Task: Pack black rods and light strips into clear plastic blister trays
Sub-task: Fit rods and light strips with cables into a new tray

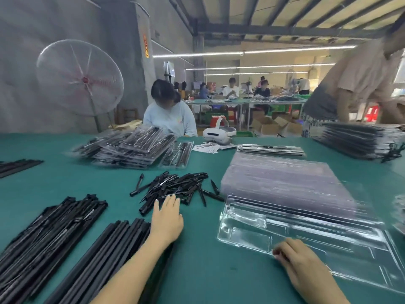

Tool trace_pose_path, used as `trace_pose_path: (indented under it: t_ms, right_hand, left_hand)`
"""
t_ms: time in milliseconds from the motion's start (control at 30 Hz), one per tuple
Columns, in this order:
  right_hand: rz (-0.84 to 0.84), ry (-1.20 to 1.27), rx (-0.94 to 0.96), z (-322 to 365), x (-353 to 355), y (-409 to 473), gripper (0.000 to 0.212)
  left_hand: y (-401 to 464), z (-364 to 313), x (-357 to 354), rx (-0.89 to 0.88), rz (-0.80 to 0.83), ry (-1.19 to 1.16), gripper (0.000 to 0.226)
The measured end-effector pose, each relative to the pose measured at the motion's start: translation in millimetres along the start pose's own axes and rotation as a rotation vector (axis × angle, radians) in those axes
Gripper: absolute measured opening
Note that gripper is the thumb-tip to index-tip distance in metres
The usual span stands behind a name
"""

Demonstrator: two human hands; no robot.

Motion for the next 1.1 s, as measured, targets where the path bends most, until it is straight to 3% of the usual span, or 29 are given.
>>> trace_pose_path:
  t_ms: [67,133,200,333,400,467,600,667,800,967,1100]
  right_hand:
    - [0.025,0.039,0.024,7,8,-12,0.034]
    - [0.087,0.088,0.061,19,21,-20,0.014]
    - [0.128,0.128,0.109,31,30,-26,0.015]
    - [0.257,-0.025,0.283,57,38,-31,0.043]
    - [0.337,-0.112,0.372,72,36,-33,0.028]
    - [0.411,-0.160,0.383,83,33,-34,0.022]
    - [0.485,-0.158,0.372,90,26,-29,0.038]
    - [0.455,0.002,0.318,92,29,-24,0.045]
    - [0.630,0.128,0.181,89,16,-22,0.073]
    - [0.624,0.159,0.167,103,10,-12,0.061]
    - [0.632,0.179,0.159,115,9,-8,0.047]
  left_hand:
    - [-1,37,6,0.071,-0.031,0.077,0.055]
    - [-5,74,13,0.190,-0.075,0.127,0.051]
    - [-11,107,19,0.304,-0.083,0.182,0.044]
    - [-27,153,8,0.407,0.162,0.200,0.037]
    - [-34,164,0,0.405,0.240,0.157,0.035]
    - [-40,169,1,0.424,0.185,0.131,0.038]
    - [-51,174,15,0.478,-0.009,0.260,0.042]
    - [-52,179,12,0.430,0.001,0.296,0.040]
    - [-51,174,6,0.368,0.024,0.321,0.028]
    - [-52,169,2,0.371,-0.011,0.404,0.032]
    - [-55,168,9,0.313,-0.169,0.552,0.031]
Point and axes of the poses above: each hand's wrist, its own y-axis towards the middle knuckle, its own x-axis out of the back of the hand, z = x × y, the point moved 4 cm from there along y, towards the middle knuckle, and after that the axes turned 1 degree about -x, right-handed, at the moved point
